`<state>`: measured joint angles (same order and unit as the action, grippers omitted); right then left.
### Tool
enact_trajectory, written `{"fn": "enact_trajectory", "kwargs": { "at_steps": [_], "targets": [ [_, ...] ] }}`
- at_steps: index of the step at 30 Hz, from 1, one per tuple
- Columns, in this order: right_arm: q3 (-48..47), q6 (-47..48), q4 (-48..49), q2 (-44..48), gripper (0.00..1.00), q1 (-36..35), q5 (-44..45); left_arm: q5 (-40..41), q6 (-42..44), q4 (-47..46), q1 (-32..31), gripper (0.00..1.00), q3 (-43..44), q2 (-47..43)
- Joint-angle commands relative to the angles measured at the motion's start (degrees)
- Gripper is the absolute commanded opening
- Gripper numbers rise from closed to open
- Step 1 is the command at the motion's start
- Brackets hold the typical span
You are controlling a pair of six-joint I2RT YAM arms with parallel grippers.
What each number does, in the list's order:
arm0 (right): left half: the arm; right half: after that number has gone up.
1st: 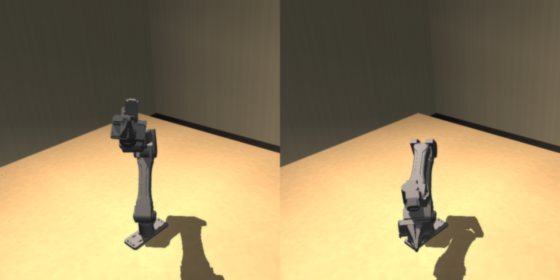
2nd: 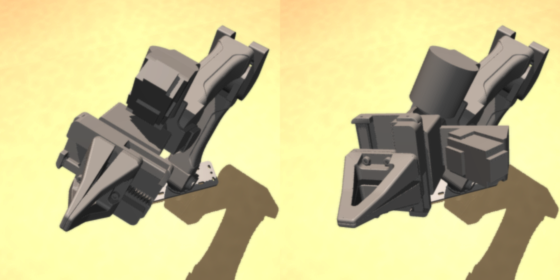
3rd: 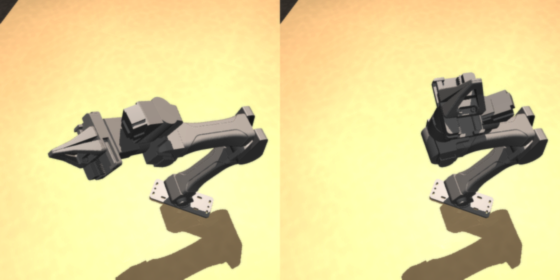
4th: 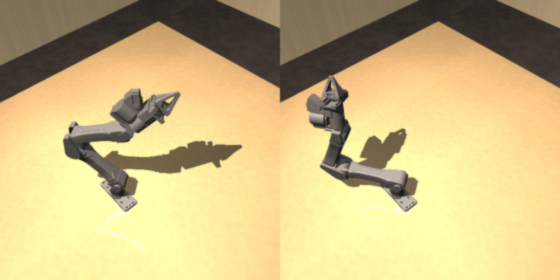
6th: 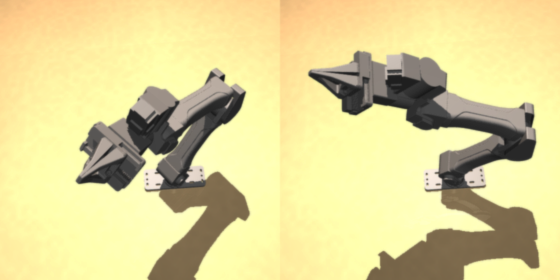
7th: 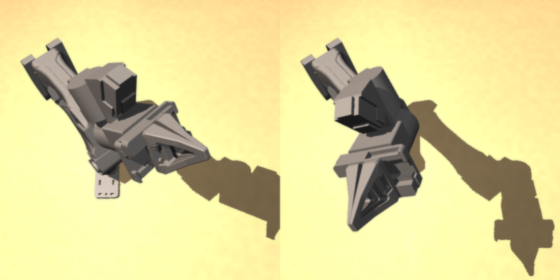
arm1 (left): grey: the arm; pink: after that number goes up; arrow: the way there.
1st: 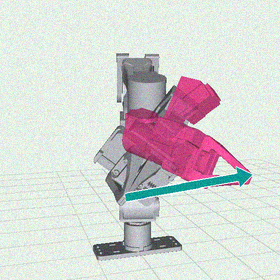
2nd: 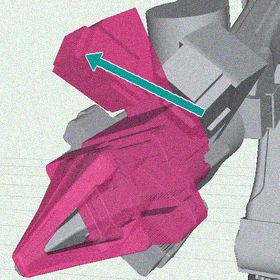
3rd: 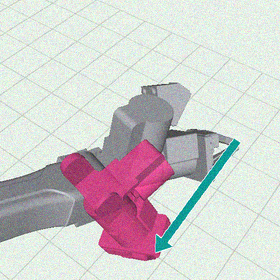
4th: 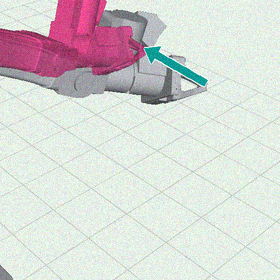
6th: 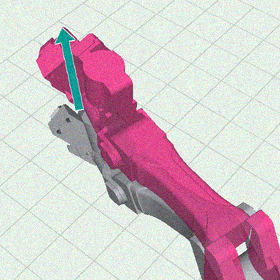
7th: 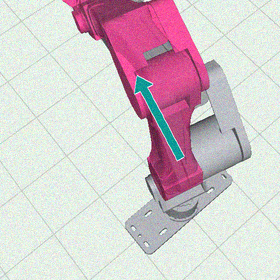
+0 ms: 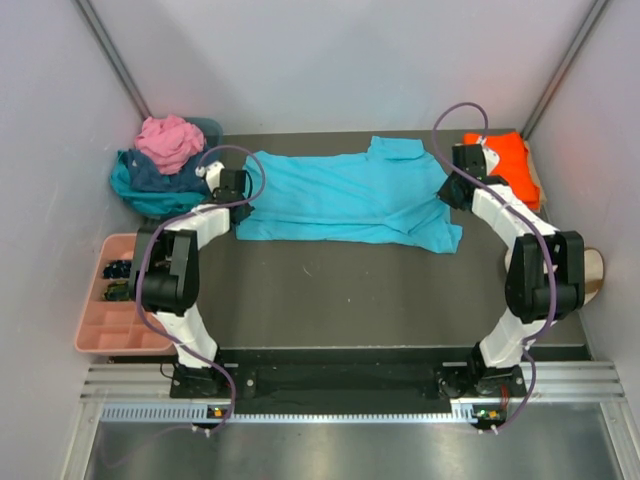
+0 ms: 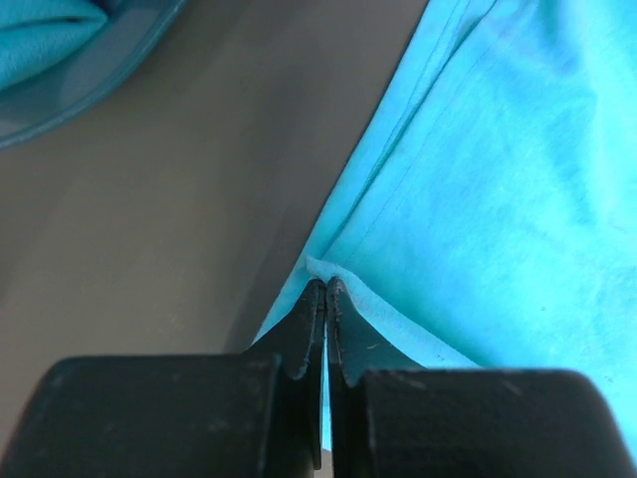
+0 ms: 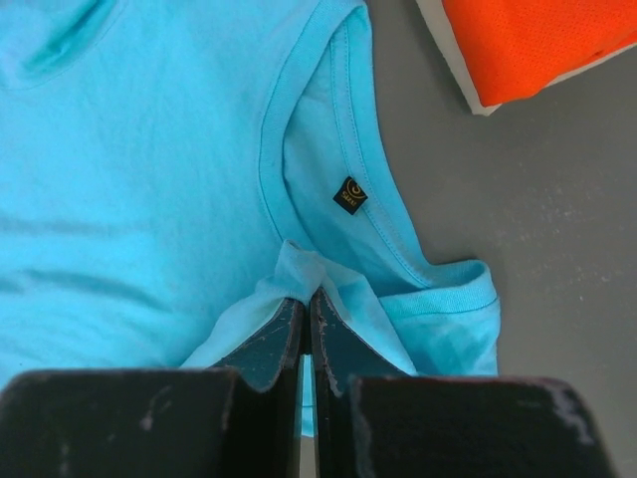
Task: Fold and stack the t-shirts
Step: Fold the tshirt
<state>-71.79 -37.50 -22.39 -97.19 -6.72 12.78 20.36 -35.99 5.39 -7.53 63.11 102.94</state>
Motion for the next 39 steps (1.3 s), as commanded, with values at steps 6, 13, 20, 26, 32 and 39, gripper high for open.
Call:
{"fn": "enact_trajectory", "kwargs": {
  "at_steps": [6,13,20,26,32,39],
  "targets": [
    [-5.64,0.14,1.03,-2.57,0.0,1.71,0.5,0.12,0.74,-1.43,0.41,0.0,3.77,2.09],
    [-7.66,0.49,0.77,-4.5,0.0,1.89,0.41,0.21,0.83,-1.26,0.41,0.05,4.21,3.41],
    [-12.23,1.11,0.16,-8.37,0.21,1.97,-0.64,1.43,0.83,-0.64,0.41,0.14,6.41,4.82],
    [-16.27,2.86,1.21,-10.65,0.39,2.5,-0.21,2.67,0.83,-0.91,0.59,0.51,7.29,4.64],
    [-16.02,5.06,3.05,-8.11,0.41,2.85,-0.46,3.37,0.13,-2.57,0.67,0.77,5.54,0.26],
    [-7.41,5.42,3.59,-1.08,0.43,2.42,-9.78,-0.75,-0.13,-6.97,-0.03,0.92,-1.32,-8.88]
  ]
}}
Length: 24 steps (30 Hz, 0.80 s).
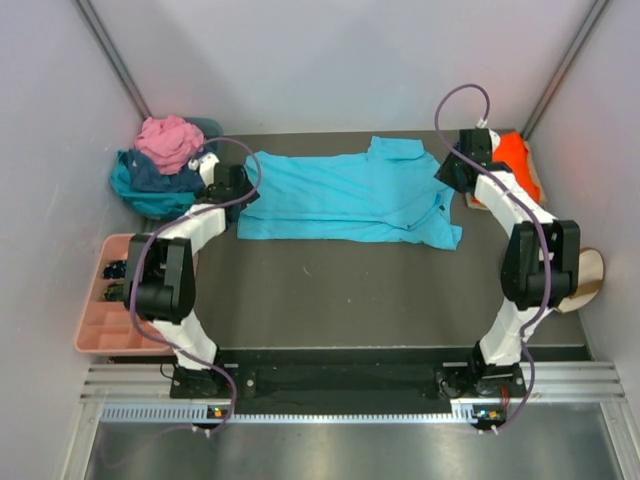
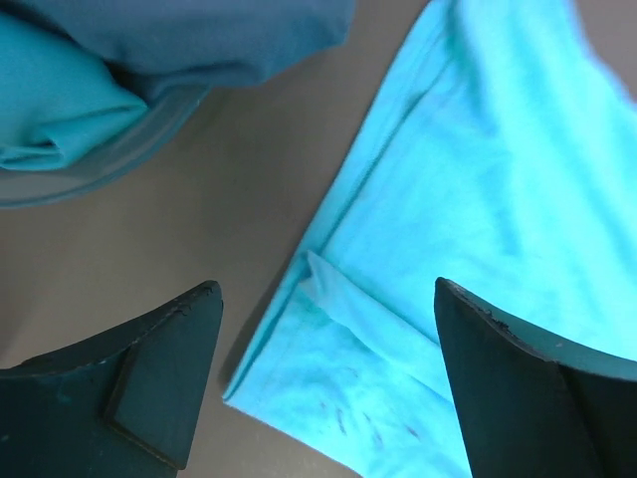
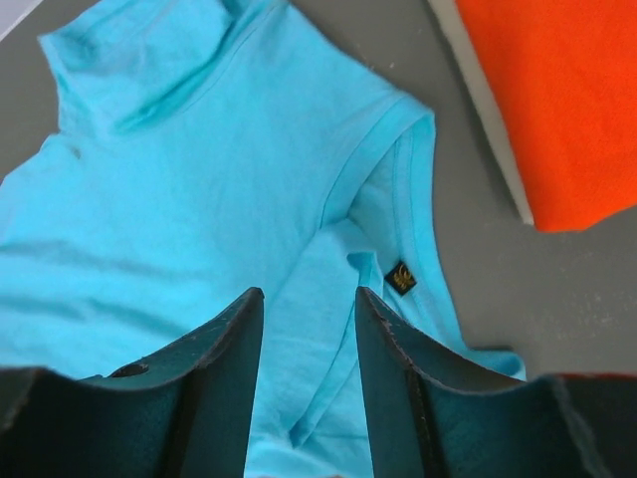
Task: Fold and stack the t-shirts
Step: Fold the tshirt
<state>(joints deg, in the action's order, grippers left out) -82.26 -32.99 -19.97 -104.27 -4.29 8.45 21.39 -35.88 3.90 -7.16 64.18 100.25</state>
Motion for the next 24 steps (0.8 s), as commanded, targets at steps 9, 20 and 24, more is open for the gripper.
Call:
{"fn": "enact_trajectory", "kwargs": {
  "at_steps": [9,20,24],
  "targets": [
    [13.26,2.06,0.02,12.07,0.4,-6.16,-8.18,-3.9,-1.39,-6.89,-3.65,0.94,-9.86,-12.44],
    [16.78,1.44,0.72,9.44,0.38,-9.33,-8.18,-4.25,-1.48,-6.89,-4.09,0.97,-12.77,-13.85],
    [16.43,1.53,0.54,7.68,0.4,-9.33,-8.18,-4.25,-1.48,-6.63,-4.09,0.97,-13.12,-13.94]
  ]
}}
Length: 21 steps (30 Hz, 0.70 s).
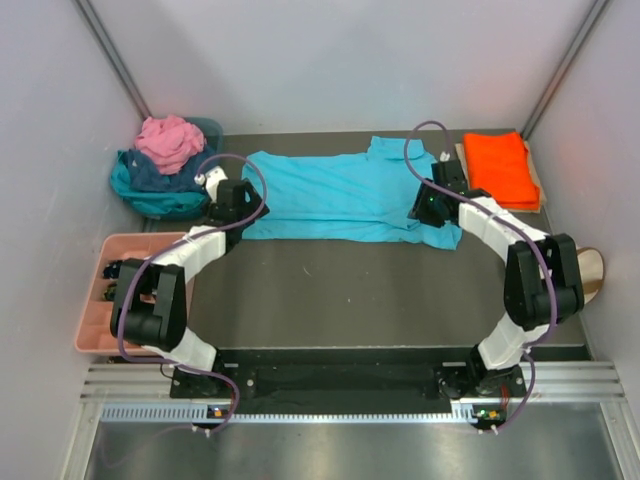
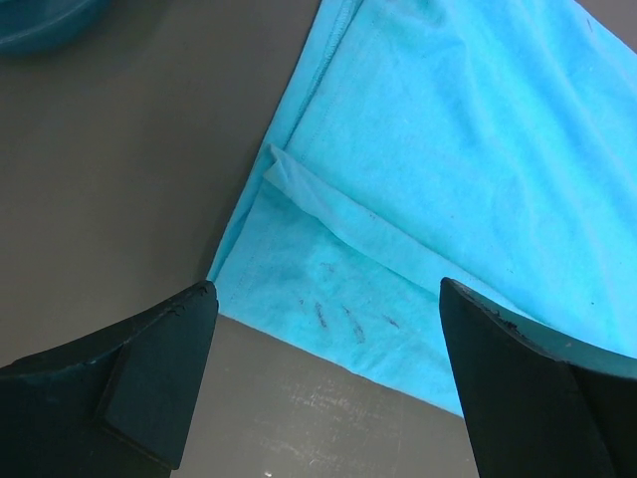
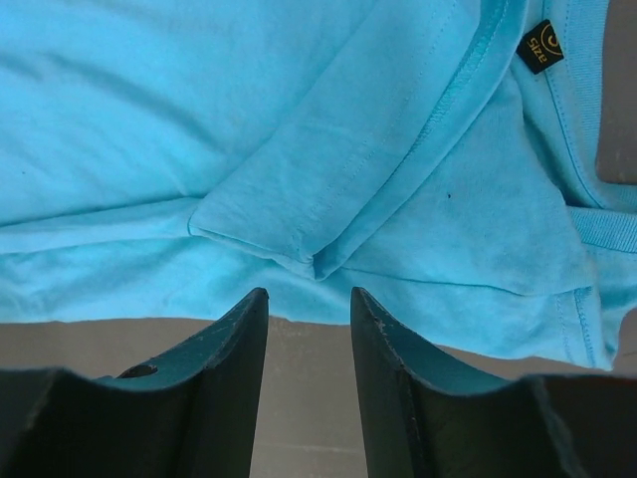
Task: Fold and stack the t-shirts
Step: Fold the tshirt
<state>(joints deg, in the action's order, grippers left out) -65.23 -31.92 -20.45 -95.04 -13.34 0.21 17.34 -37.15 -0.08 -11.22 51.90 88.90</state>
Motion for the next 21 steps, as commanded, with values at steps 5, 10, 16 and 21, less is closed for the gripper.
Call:
{"fn": "enact_trajectory", "kwargs": {
  "at_steps": [5,10,16,21],
  "targets": [
    [-1.56,0.46,1.55,-4.79,0.41,-0.98,-0.03,-0.03,-0.38,-2.82,-0.03,0.97,-1.54,-2.95],
    [-3.41,0.2,1.64,-7.34,0.43,-1.86,0.06,0.06,-0.38,-2.65,-0.03,0.97,-2.24,-3.12],
    [-4.81,0.19,1.55,-8.84,0.43,-2.13,-0.03,0.59,-0.3,-2.56,-0.03,0.97,-2.86,-3.56],
    [-5.17,0.28,1.64,-9.37,0.43,-2.13,0.06,0.76,-0.47,-2.56,-0.11,0.97,-3.12,-3.56]
  ]
}}
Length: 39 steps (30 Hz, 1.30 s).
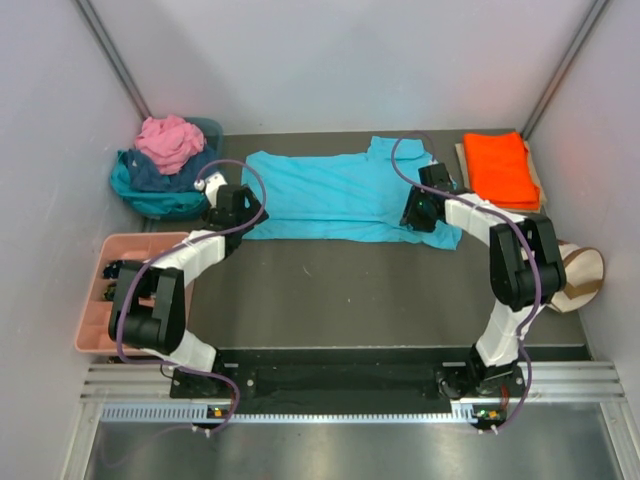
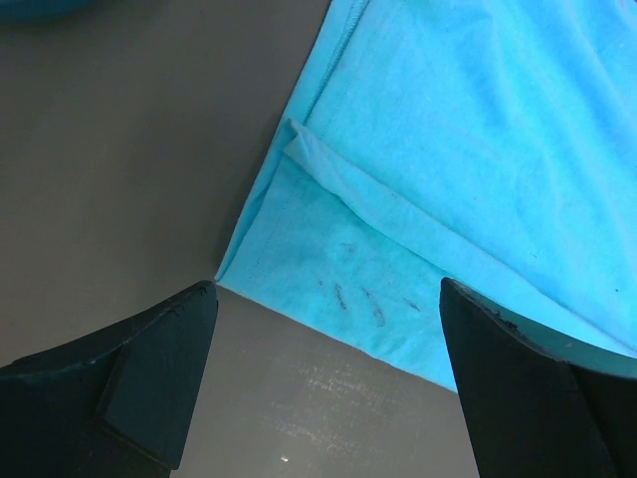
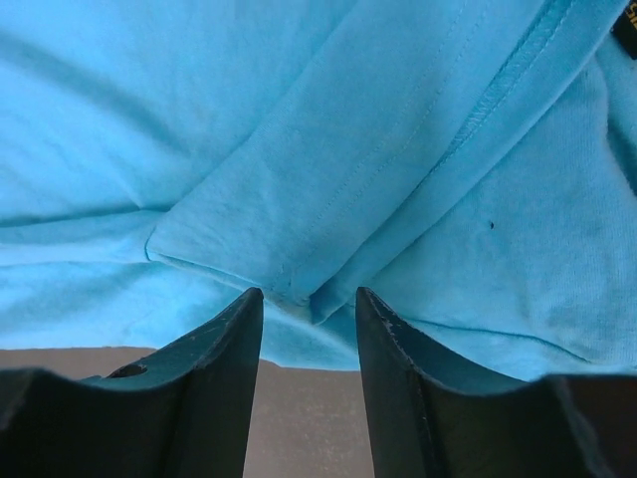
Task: Fold and stack the t-shirts
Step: Fold the tshirt
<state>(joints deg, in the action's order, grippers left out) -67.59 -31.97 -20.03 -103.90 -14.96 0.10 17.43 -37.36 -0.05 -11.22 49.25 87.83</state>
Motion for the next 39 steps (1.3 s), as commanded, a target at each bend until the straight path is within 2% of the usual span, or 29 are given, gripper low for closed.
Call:
{"fn": "enact_trajectory", "kwargs": {
  "at_steps": [1,12,18,23,29,39],
  "targets": [
    [-2.98,0.24,1.31,-0.69,0.43,-0.51,0.08,0.67,-0.25,-2.58,-0.03,0.97,-0.48,-2.49],
    [-3.6,0.15,1.49,-1.83,0.39,-0.51,-1.33,0.41,-0.25,-2.58,-0.03,0.97,-0.21,-1.61],
    [-3.77,0.15,1.84,-2.19,0.1,-0.51,-1.42,0.41,-0.34,-2.58,-0.03,0.97,-0.48,-1.61],
    [-3.95,0.06,1.84,-2.01,0.0,-0.51,-1.33,0.41,-0.34,-2.58,-0.03,0.97,-0.48,-1.43],
    [-5.7,-0.55,2.02,-2.1,0.0,-0.51,-1.77,0.32,-0.25,-2.32,-0.03,0.97,-0.48,-1.52],
    [-15.28,-0.55,0.87,-8.07,0.0,-0.51,-3.44,0.59,0.28,-1.0,-0.03,0.98,-0.56,-2.49]
  ]
}}
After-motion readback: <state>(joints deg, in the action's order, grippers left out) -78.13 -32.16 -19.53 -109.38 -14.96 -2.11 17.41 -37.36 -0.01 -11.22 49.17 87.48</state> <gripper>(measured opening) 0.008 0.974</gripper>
